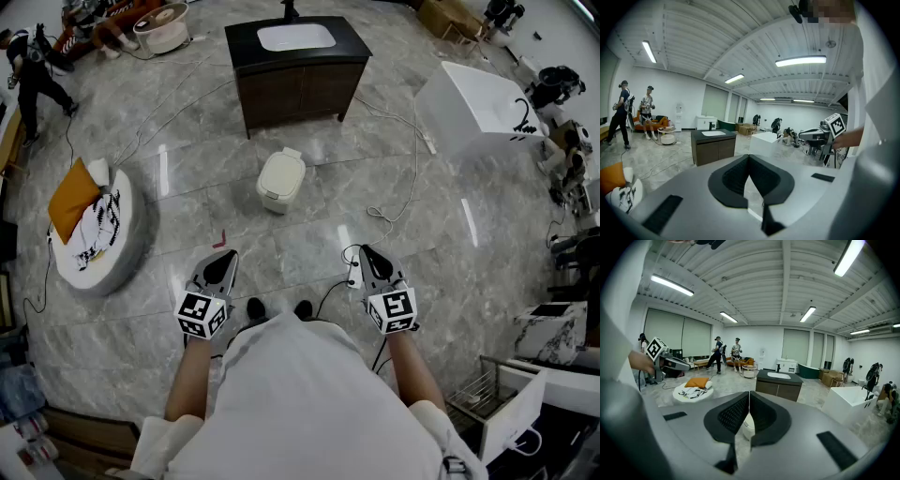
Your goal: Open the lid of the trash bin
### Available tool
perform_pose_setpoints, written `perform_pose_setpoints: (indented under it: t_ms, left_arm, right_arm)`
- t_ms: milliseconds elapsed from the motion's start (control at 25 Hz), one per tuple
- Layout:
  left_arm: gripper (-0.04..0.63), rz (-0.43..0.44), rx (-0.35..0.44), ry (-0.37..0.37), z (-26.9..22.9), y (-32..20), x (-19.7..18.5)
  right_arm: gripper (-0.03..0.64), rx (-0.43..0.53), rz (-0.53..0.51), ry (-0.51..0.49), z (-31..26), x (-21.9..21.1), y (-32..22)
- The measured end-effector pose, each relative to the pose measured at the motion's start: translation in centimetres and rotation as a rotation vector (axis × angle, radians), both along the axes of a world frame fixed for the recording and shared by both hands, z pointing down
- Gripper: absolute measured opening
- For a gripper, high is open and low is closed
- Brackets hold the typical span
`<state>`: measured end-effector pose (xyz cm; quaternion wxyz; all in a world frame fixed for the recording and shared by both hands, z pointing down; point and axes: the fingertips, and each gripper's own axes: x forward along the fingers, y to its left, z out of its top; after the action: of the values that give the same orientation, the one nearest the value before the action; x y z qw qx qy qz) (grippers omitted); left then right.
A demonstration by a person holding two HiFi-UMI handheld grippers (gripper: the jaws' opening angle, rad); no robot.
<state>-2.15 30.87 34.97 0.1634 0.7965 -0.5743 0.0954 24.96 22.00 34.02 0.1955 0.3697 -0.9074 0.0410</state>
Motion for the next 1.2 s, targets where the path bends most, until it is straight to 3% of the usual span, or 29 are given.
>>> perform_pose_setpoints:
  t_ms: [680, 1200]
  left_arm:
    - [0.017, 0.006, 0.006, -0.004, 0.0, 0.5, -1.2]
    - [0.017, 0.071, 0.005, -0.003, 0.4, 0.5, -5.3]
  right_arm:
    - [0.032, 0.006, 0.037, -0.018, -0.7, -0.8, 0.4]
    - [0.034, 0.029, 0.104, -0.001, -1.1, -4.5, 1.4]
